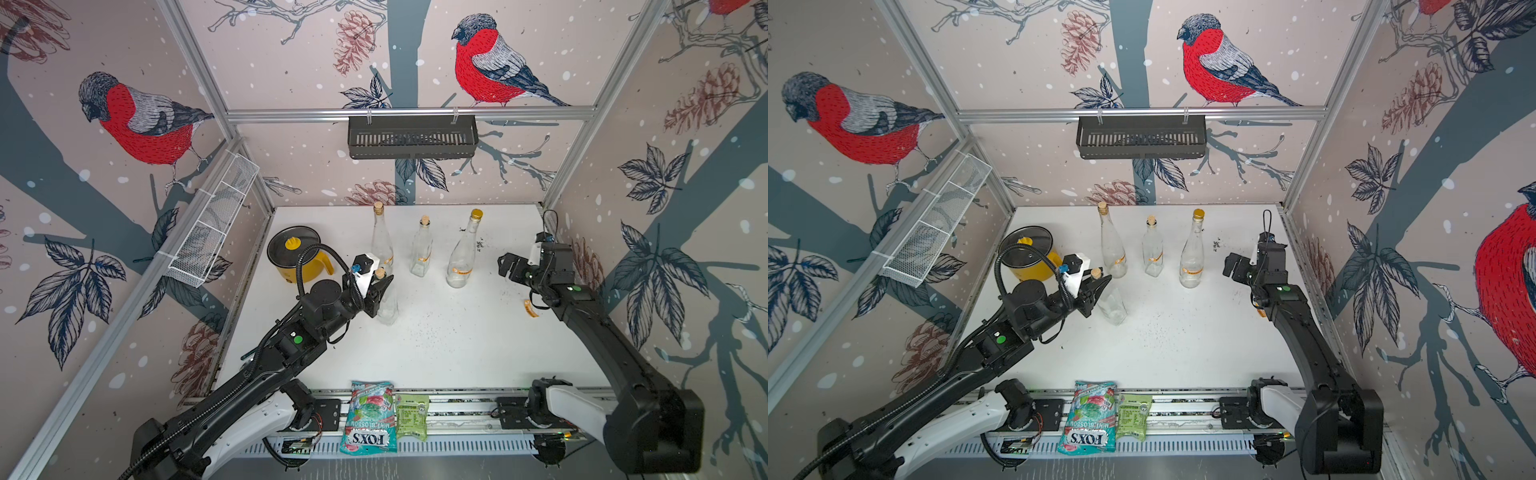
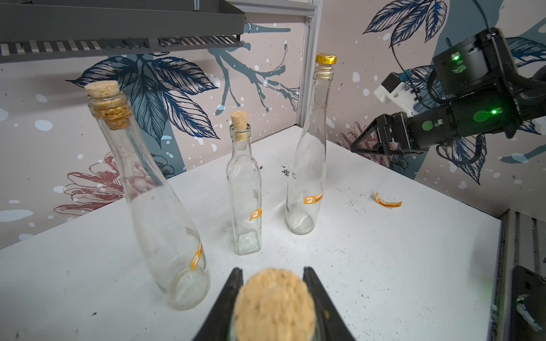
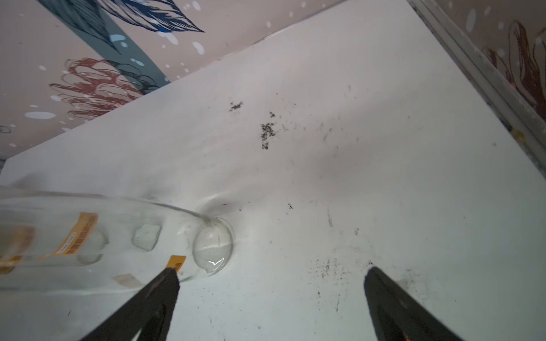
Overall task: Remove the label from the bottle
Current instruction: Pick up the bottle from the center of the board.
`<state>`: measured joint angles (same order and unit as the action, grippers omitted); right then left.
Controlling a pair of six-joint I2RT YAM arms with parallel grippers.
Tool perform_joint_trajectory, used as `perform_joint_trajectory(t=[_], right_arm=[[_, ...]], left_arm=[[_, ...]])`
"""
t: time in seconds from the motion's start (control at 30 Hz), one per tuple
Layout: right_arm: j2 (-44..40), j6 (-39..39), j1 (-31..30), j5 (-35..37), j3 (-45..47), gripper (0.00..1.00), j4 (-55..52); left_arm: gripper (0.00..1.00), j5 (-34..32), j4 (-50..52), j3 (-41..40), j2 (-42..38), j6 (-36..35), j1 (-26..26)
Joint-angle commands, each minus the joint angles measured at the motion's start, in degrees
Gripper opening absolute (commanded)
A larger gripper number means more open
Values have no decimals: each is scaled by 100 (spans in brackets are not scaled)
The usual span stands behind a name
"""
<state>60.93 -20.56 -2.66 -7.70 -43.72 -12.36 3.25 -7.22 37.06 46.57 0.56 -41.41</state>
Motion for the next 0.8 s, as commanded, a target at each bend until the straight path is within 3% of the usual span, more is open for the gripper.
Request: perform_joint_trajectory(t=[0.0, 0.13, 0.27, 0.57, 0.77], right_arm=[[-533, 606, -84, -653, 198, 100, 728], [-1144, 761, -193, -1265, 324, 99, 1096], [-1331, 986, -558, -1416, 321, 99, 1493], [-460, 1416, -1229, -1038, -425, 99, 2040], [225, 1387, -1262, -807, -899, 98, 2397]], left_arm=[[0, 152, -306, 88, 10, -104, 1], [0, 312, -370, 67, 2, -132, 3], [0, 681, -448, 47, -25, -160, 1], [0, 1653, -415, 190, 302, -438, -59], [0, 1552, -228, 273, 349, -556, -113]])
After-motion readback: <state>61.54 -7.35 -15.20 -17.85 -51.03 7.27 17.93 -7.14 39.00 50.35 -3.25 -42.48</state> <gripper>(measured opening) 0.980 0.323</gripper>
